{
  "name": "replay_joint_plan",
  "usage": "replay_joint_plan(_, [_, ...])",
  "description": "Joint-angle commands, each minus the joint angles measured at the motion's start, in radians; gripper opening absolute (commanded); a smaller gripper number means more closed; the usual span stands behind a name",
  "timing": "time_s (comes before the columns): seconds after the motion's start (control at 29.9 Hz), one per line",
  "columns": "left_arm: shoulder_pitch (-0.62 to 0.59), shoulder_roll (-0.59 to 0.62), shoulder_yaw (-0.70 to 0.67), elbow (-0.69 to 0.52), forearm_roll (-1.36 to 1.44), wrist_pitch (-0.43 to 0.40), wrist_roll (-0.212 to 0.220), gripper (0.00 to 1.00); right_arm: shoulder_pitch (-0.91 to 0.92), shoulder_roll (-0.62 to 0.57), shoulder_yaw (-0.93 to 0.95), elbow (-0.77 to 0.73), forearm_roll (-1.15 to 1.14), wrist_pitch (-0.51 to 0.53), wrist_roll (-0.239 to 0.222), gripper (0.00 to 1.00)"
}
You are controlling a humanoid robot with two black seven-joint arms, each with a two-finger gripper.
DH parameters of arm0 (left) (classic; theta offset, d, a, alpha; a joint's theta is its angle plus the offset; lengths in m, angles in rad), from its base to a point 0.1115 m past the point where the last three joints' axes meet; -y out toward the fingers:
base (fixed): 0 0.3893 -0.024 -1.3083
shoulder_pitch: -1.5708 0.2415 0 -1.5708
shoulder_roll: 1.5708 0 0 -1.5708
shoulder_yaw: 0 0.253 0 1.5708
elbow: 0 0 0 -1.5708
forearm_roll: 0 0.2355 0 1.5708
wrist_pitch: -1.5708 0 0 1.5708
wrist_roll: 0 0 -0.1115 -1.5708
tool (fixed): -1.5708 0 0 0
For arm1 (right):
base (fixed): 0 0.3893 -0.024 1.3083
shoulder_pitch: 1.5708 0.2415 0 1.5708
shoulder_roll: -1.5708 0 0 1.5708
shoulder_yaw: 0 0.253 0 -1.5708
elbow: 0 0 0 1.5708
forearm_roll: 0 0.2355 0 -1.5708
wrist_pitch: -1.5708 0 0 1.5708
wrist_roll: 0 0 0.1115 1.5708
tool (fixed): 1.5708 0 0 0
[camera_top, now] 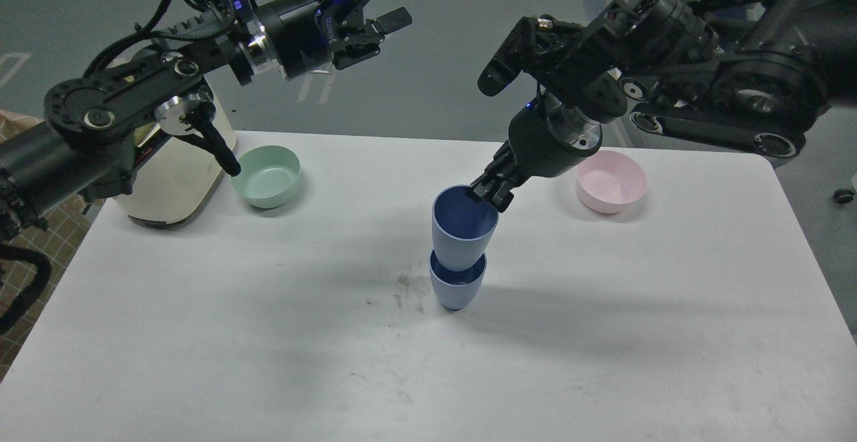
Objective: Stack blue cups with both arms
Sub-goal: 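Release the stacked cup and raise the right gripper away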
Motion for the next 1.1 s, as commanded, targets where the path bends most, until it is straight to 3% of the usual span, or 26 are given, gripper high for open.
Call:
replay_joint_plan(0.0, [0.0, 0.001, 0.0, 0.0, 0.0, 0.0, 0.001, 0.95, -0.002, 0.009, 0.0, 0.001, 0.0, -0.005, 0.0, 0.04])
replay_joint_plan(0.33, [0.0, 0.014, -0.001, 0.0, 0.0, 0.0, 0.001, 0.95, -0.003, 0.016, -0.018, 0.001, 0.002, -0.008, 0.0, 0.22])
replay_joint_plan(0.7, [0.0, 0.014, -0.001, 0.0, 0.0, 0.0, 0.0, 0.95, -0.003, 0.013, -0.02, 0.0, 0.003, -0.016, 0.0, 0.27])
replay_joint_plan(0.77, [0.0, 0.015, -0.001, 0.0, 0.0, 0.0, 0.0, 0.95, -0.002, 0.009, -0.02, -0.008, 0.019, -0.023, 0.0, 0.35])
replay_joint_plan(0.84, [0.0, 0.015, -0.004, 0.0, 0.0, 0.0, 0.001, 0.95, 0.005, -0.011, -0.014, -0.032, 0.098, -0.032, 0.0, 0.55])
replay_joint_plan(1.07, [0.011, 0.015, -0.047, 0.021, -0.003, 0.0, 0.012, 0.95, -0.026, -0.163, 0.075, -0.153, 0.485, -0.06, 0.0, 0.75])
